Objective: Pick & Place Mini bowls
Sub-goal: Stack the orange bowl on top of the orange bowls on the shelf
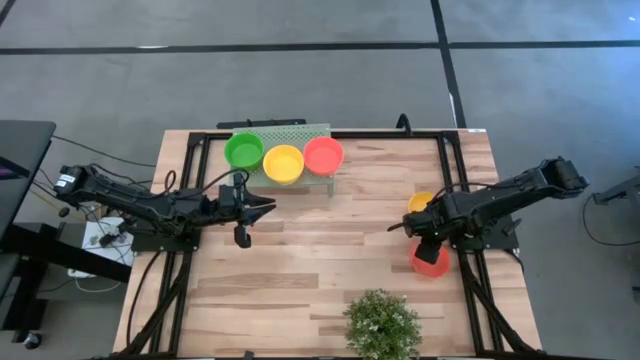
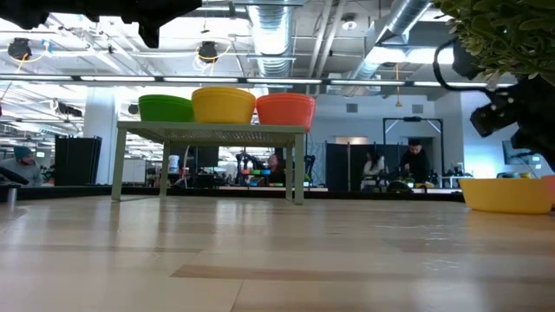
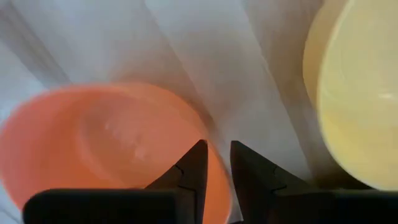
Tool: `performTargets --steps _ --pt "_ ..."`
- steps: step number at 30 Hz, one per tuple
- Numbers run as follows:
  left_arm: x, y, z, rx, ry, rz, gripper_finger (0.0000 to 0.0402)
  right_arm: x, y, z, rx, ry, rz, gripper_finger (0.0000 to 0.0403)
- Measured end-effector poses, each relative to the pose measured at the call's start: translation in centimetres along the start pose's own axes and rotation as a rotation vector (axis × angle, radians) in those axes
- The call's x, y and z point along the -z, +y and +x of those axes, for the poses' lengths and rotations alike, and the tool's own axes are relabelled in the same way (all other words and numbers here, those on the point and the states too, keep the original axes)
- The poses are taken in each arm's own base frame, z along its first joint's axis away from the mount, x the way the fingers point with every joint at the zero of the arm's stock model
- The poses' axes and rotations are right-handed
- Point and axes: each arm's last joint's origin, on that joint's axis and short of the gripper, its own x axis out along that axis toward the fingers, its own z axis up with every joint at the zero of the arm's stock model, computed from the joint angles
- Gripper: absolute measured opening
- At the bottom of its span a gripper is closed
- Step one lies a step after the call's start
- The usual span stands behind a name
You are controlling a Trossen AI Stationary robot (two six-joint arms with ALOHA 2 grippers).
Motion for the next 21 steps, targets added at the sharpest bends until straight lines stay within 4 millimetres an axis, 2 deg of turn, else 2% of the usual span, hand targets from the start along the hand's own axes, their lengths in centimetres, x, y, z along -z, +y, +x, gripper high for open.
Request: performTargets --steps 5,9,11,16,21 --pt "0.0 0.0 0.0 0.000 -0.005 0.000 0.0062 -0.1 0.2 0.1 -0.051 0.006 -0.003 0.0013" --pt "-0.1 0.0 0.0 0.000 -0.008 0.000 0.0062 -0.4 0.6 -0.1 -0.111 -0.001 -0.001 0.0010" --pt "-0.1 0.0 0.0 0.000 -0.009 0.000 0.0062 -0.8 1.0 -0.9 -0.129 -0.022 0.009 0.0005" --pt "-0.1 0.0 0.0 0.000 -0.013 -0.002 0.0062 -2.4 2.6 -4.8 -0.190 -0.162 0.018 0.0006" --pt "-0.1 0.0 0.0 0.000 -0.012 -0.002 0.0062 -4.2 4.1 -10.5 -0.179 -0.472 -0.097 0.0003"
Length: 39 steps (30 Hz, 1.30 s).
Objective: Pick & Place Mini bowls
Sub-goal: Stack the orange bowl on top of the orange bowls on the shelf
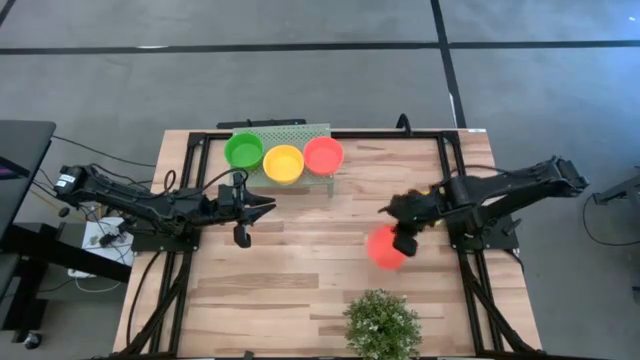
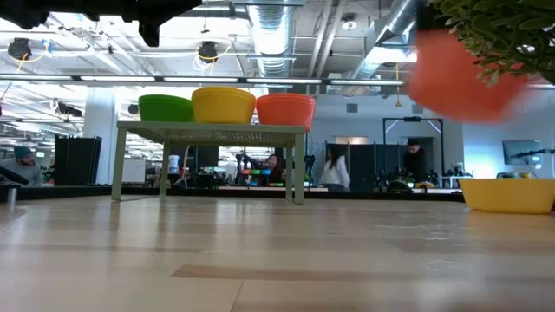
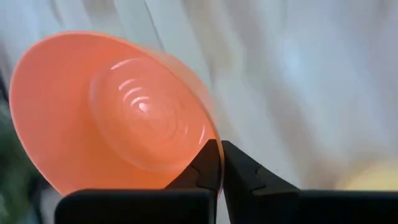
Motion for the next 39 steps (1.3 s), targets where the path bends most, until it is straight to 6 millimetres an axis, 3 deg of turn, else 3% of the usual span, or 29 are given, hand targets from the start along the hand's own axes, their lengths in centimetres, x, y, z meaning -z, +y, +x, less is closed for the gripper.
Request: performTargets --steps 6,13,20,28,35,39 --pt "0.0 0.0 0.0 0.000 0.000 0.000 0.0062 -5.6 0.8 -3.5 0.026 -0.442 0.043 0.0002" --pt "0.1 0.0 0.0 0.000 0.011 0.005 0.0062 -12.1 -1.0 -4.2 0.187 -0.613 0.128 0.0001" --pt "0.5 0.0 0.0 0.001 0.039 0.016 0.0062 -19.1 -4.4 -3.1 0.264 -0.439 0.165 0.0001" --pt "0.6 0.0 0.0 0.001 0.057 0.023 0.0062 -24.5 -6.9 -4.0 0.360 -0.217 0.217 0.0000" --pt "0.7 0.0 0.0 0.001 0.061 0.025 0.0062 -26.4 -9.5 -2.0 0.294 -0.007 0.294 0.0000" --pt "0.7 0.0 0.0 0.001 0.062 0.025 0.0062 -26.4 -10.2 -0.8 0.269 0.040 0.298 0.0001"
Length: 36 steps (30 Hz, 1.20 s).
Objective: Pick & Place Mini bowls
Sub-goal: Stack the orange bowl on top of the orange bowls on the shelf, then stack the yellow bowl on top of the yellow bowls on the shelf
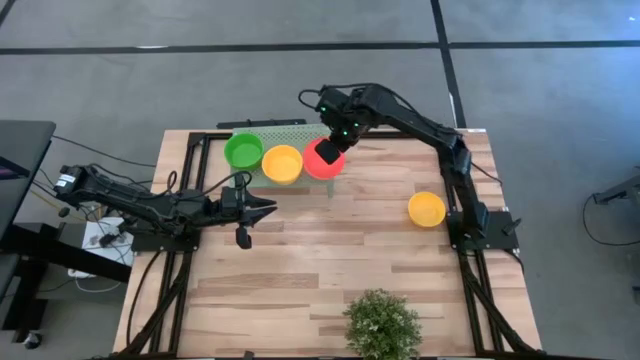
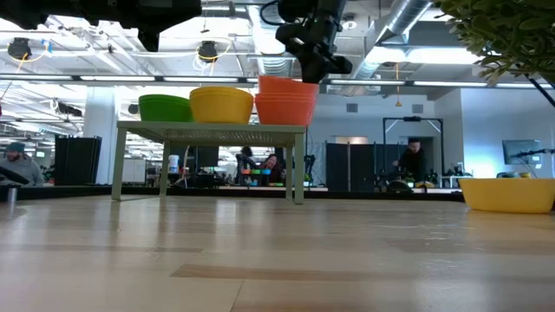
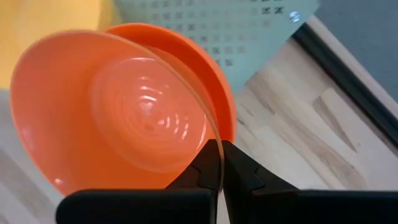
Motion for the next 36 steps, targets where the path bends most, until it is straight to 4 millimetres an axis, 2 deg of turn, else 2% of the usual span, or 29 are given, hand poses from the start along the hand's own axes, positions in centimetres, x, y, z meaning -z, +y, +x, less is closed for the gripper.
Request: performTargets --steps 10,15,24,32,36 --pt "0.0 0.0 0.0 0.000 0.001 0.000 0.0062 -0.6 -1.2 0.3 0.007 -0.013 -0.007 0.0005" --pt "0.0 0.0 0.0 0.000 0.001 0.000 0.0062 -1.0 -1.1 0.8 0.003 -0.025 -0.051 0.0032" --pt "0.0 0.0 0.0 0.000 0.001 0.001 0.0062 -1.3 -0.8 0.4 -0.013 -0.081 -0.083 0.0074" --pt "0.0 0.0 0.0 0.000 0.002 0.001 0.0062 0.0 -0.6 -0.5 0.011 0.013 -0.126 0.0077" --pt "0.0 0.0 0.0 0.001 0.002 0.001 0.0062 1.1 -0.1 -1.8 0.052 0.011 -0.151 0.0077"
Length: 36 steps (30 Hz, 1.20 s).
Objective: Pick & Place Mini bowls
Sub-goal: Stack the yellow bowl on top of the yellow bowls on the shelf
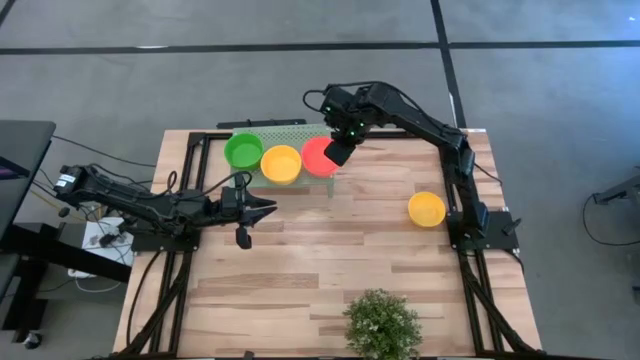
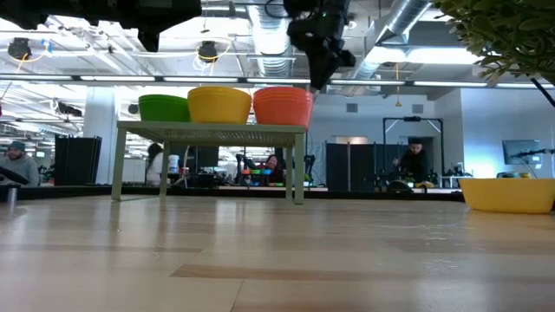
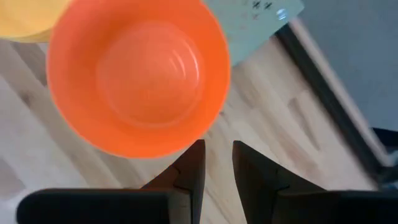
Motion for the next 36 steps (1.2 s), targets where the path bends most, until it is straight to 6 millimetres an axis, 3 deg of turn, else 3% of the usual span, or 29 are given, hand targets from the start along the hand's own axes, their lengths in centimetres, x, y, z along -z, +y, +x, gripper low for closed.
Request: performTargets --steps 5,12,15,19,22,36 --pt "0.1 0.0 0.0 0.000 0.006 0.002 0.0062 1.4 1.2 -3.1 0.129 -0.092 -0.041 0.0077" --pt "0.2 0.0 0.0 0.000 0.021 0.009 0.0062 3.9 3.4 -6.8 0.096 -0.169 -0.054 0.0077" --pt "0.3 0.0 0.0 0.001 0.035 0.014 0.0062 4.9 4.5 -7.5 0.078 -0.173 -0.092 0.0077" --pt "0.5 0.0 0.0 0.001 0.048 0.018 0.0062 6.7 5.7 -5.9 0.098 -0.100 -0.096 0.0077" --pt "0.5 0.0 0.0 0.003 0.048 0.016 0.0062 8.8 5.4 -4.3 0.143 -0.033 -0.056 0.0077" --pt "0.2 -0.1 0.0 0.004 0.022 0.007 0.0062 22.7 -1.0 3.6 0.102 -0.002 0.377 0.0077"
